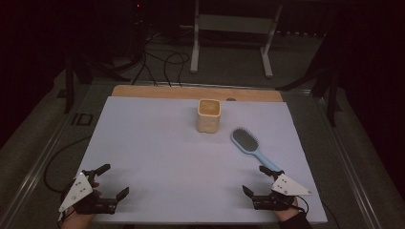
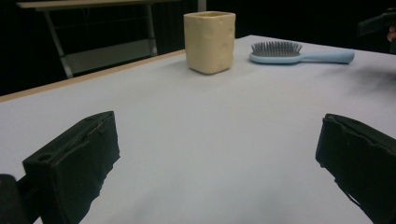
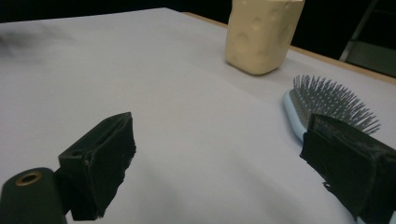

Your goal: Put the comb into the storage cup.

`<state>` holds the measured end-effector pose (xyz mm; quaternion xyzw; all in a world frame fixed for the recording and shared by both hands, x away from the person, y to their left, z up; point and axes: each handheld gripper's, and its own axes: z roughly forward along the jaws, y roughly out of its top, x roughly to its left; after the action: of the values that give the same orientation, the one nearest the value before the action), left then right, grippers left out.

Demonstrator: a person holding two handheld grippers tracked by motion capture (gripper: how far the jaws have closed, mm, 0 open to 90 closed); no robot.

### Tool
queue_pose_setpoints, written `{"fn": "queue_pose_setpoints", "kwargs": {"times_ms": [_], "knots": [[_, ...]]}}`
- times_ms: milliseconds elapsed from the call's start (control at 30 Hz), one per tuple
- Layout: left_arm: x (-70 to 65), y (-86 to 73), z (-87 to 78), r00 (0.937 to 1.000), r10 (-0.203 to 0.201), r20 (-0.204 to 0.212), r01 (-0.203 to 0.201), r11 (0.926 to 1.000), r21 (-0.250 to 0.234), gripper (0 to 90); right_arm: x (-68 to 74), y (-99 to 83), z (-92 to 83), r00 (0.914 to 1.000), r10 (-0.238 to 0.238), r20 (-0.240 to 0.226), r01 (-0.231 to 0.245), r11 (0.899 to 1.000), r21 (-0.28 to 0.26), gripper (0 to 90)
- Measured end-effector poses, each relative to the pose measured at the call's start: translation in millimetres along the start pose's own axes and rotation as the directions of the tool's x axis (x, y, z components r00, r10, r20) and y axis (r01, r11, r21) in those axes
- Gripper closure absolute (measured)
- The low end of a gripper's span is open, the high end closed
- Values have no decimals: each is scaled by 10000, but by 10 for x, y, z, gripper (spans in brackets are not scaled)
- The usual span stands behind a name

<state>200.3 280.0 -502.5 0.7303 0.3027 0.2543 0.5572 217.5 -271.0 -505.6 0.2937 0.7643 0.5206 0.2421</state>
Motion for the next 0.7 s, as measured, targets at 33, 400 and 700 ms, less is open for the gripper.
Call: {"fn": "queue_pose_setpoints", "kwargs": {"times_ms": [33, 400, 700], "knots": [[-1, 1, 3, 10000, 13, 32, -13, 10000, -18, 0, 1, 0, -2, 10000, -21, -23, 21, 10000, 62, 90], [11, -13, 12, 9997, -246, 59, 246, 9997, 7, 0, 21, 32, -23, 10000, 14, -93, -12, 9999, 127, 90], [14, -15, 4, 9997, -240, -29, 240, 9997, -2, 0, 53, 35, 13, 9985, 21, -551, 4, 9989, 459, 90]]}}
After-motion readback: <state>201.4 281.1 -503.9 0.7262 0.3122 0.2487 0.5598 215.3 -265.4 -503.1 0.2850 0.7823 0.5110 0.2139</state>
